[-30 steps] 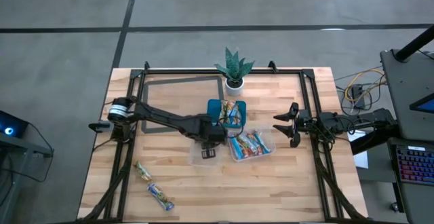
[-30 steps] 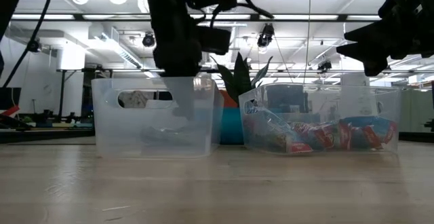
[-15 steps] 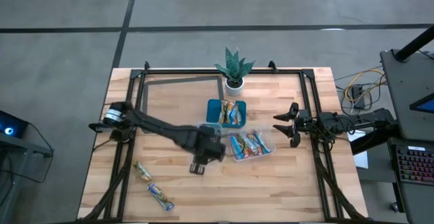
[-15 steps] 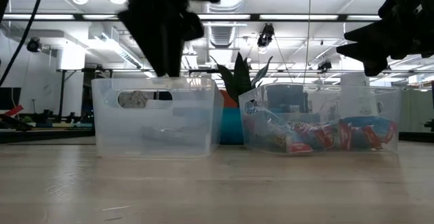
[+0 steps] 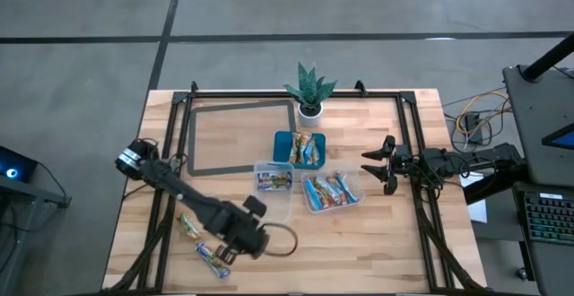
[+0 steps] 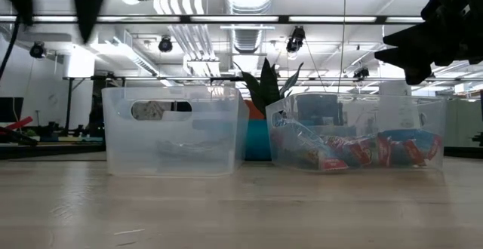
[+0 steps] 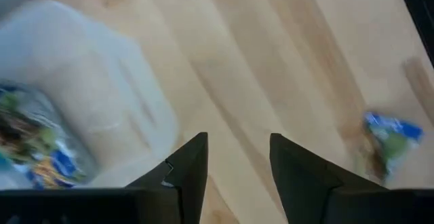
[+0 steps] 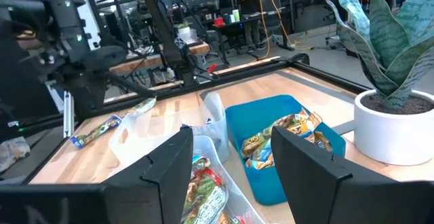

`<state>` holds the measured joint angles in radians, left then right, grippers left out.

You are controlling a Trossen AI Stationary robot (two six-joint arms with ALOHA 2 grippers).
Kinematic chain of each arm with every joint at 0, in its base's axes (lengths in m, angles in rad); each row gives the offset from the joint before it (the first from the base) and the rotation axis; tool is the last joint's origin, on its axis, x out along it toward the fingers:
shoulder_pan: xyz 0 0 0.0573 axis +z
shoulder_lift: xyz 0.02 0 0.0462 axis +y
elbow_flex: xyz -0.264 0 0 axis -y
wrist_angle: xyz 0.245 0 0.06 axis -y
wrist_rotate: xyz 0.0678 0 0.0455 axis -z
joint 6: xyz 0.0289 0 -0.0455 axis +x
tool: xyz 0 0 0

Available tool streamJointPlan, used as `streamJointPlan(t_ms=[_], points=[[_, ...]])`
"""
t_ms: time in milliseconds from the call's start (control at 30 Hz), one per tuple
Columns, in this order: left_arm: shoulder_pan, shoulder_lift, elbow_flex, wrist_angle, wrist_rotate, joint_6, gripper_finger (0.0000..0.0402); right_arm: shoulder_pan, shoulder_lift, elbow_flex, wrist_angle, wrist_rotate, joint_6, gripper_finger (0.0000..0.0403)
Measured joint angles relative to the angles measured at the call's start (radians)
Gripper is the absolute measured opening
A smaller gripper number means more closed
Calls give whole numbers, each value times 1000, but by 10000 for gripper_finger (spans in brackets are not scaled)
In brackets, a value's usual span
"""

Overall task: Pick and place Granola Bars by type
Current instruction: Put the blue granola bar into the left transparent bin

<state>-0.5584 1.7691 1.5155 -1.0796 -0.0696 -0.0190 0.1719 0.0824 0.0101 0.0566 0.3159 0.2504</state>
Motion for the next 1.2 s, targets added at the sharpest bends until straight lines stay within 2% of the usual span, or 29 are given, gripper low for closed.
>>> streamJointPlan(t_ms=[367, 700, 1200], points=[[-202, -92, -123, -4, -2, -93, 140, 0, -1, 0, -1, 0, 0, 189], [-357, -109, -194, 6, 3, -159, 140, 0, -1, 0, -1, 0, 0, 189], [-380, -109, -378, 289, 53, -239, 140, 0, -1, 0, -1, -1, 0, 189]])
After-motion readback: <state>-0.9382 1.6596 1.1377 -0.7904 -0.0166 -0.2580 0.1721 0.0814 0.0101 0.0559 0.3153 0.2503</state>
